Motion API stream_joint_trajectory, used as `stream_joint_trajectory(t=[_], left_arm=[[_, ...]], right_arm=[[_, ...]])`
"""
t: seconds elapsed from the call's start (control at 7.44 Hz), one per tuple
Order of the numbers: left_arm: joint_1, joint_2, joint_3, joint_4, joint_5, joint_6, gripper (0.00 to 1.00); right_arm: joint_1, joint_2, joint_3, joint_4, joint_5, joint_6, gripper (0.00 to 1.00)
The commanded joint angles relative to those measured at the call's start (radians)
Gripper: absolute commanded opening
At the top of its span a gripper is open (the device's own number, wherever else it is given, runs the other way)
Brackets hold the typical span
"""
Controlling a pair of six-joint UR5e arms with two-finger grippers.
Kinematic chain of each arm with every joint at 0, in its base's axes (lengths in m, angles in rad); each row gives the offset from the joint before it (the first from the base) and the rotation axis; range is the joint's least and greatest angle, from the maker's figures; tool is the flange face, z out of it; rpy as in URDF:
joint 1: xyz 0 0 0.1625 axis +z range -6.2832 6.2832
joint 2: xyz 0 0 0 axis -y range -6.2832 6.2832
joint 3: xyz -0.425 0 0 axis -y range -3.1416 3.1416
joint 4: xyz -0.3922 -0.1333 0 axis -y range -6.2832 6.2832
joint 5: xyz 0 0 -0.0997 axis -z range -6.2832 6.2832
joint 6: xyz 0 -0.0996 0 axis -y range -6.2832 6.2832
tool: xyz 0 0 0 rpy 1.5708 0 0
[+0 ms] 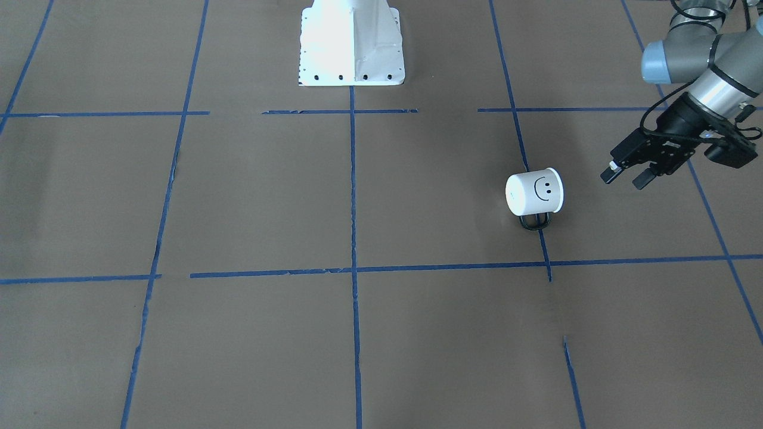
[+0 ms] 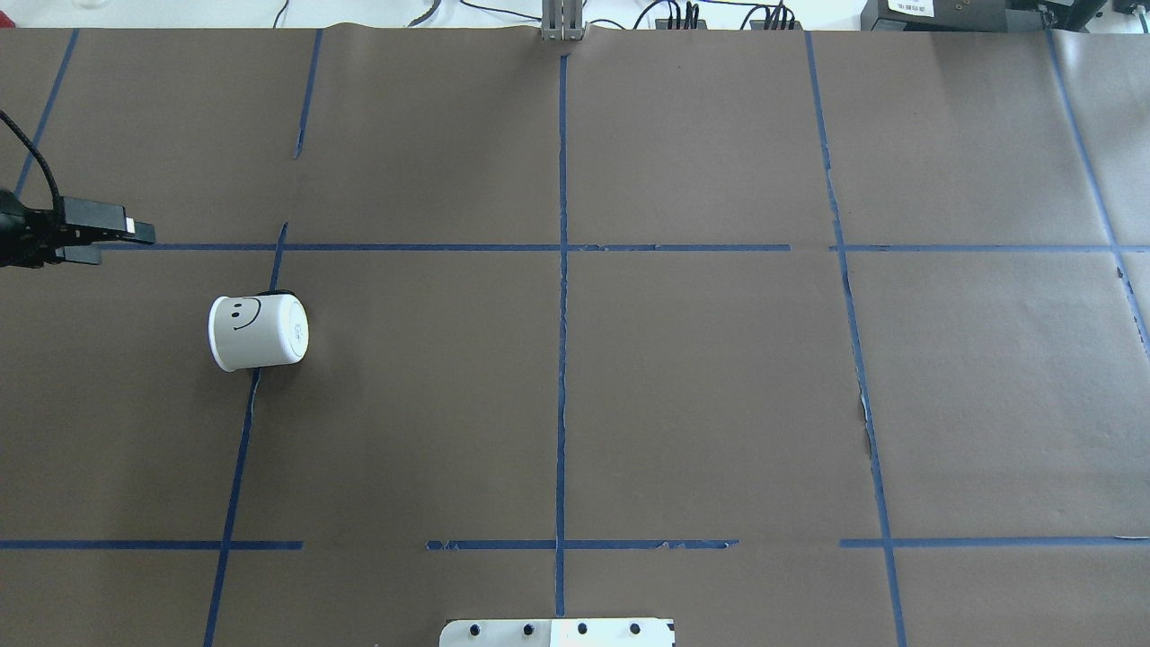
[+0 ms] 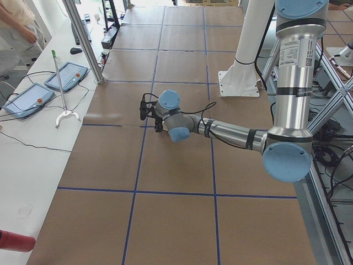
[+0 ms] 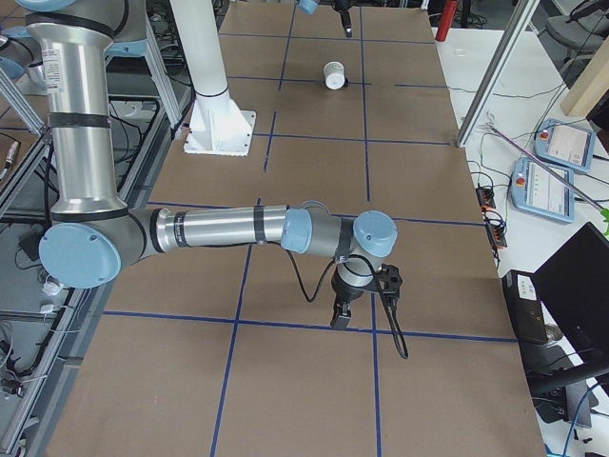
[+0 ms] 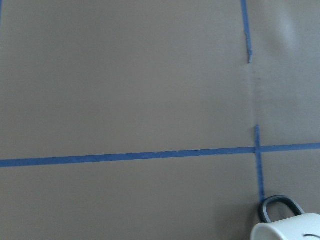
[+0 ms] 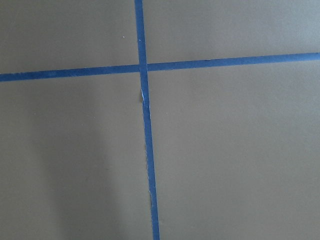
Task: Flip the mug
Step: 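Move the left gripper toward the open end of the sideways white mug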
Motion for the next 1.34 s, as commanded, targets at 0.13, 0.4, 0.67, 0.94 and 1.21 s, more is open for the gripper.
stream_joint_trajectory(t=[0.13, 0.4, 0.67, 0.94, 1.21], left_arm=[[0.139, 0.038, 0.146, -0.555, 0.247, -0.315, 1.0], [0.179, 0.03, 0.278, -0.806, 0.304, -0.39, 1.0], [0.237, 0.004, 0.337, -0.917, 0.327, -0.482, 1.0], [0.297, -0.074, 0.446, -0.966, 0.407, -0.482, 1.0], [0.335, -0.088, 0.463, -0.968, 0.424, -0.479, 1.0]], right_arm=[[0.0, -0.002, 0.0, 0.0, 0.0, 0.0, 1.0], [0.0, -0.002, 0.0, 0.0, 0.0, 0.0, 1.0], [0.0, 0.0, 0.0, 0.0, 0.0, 0.0, 1.0], [0.0, 0.0, 0.0, 0.0, 0.0, 0.0, 1.0], [0.0, -0.002, -0.002, 0.0, 0.0, 0.0, 1.0]])
